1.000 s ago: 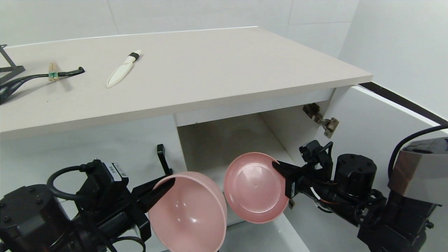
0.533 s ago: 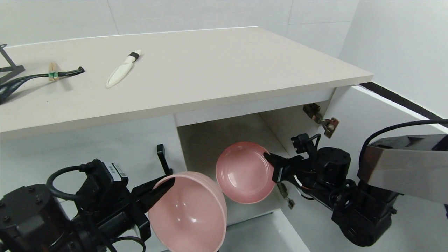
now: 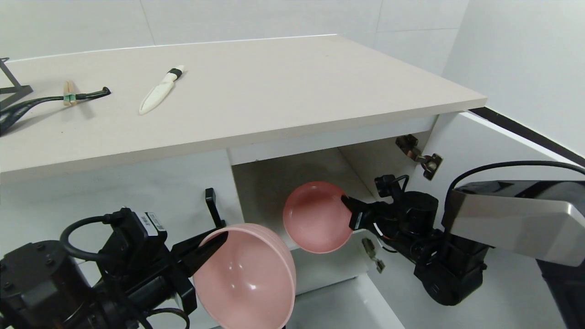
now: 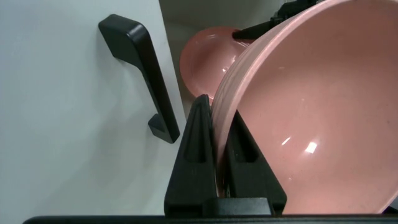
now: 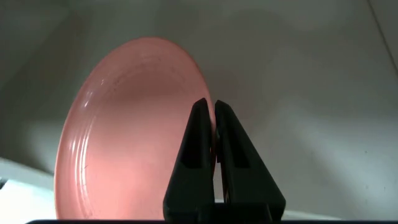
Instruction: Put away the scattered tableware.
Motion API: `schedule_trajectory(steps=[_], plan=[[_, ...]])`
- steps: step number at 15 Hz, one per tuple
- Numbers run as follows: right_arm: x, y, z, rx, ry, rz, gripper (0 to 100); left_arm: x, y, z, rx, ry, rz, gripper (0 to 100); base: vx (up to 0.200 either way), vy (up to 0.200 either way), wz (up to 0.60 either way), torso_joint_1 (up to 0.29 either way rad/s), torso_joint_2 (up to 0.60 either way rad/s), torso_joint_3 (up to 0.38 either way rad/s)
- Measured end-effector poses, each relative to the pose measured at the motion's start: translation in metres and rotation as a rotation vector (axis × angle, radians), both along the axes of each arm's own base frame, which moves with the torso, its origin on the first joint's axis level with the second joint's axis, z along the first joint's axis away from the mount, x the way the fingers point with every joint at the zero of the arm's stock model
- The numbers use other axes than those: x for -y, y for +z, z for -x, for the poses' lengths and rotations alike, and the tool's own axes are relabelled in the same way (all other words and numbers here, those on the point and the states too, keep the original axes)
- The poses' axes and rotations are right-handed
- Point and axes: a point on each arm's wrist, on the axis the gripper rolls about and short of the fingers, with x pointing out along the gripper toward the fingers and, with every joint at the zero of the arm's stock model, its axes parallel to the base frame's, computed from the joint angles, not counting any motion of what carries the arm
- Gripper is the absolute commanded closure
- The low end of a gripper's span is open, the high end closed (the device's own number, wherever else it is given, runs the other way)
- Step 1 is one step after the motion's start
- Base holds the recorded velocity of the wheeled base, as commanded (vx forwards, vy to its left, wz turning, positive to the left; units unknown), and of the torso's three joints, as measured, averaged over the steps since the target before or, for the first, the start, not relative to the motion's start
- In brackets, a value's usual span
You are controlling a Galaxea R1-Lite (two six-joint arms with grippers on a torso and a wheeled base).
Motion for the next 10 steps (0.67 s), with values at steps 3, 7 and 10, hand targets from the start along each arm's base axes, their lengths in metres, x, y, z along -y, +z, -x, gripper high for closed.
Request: schedule_trajectory(steps=[3,7,10], plan=[[-0.002,-0.009,-0.012,0.009,-0.009,-0.005,100,0.0,0.0,0.0,0.0,0.003,0.001,100,0.0,0.0,0.0,0.0,0.0,0.0],[-0.01,-0.021,-0.032,0.048,-0.028,-0.026,100,-0.001,0.0,-0.001,-0.001,0.007,0.0,100,0.0,0.0,0.0,0.0,0.0,0.0],[-0.014,-0.028,-0.039,0.022,-0.039,-0.09,100,-0.001,0.0,-0.001,-0.002,0.008,0.0,100,0.0,0.0,0.0,0.0,0.0,0.0]])
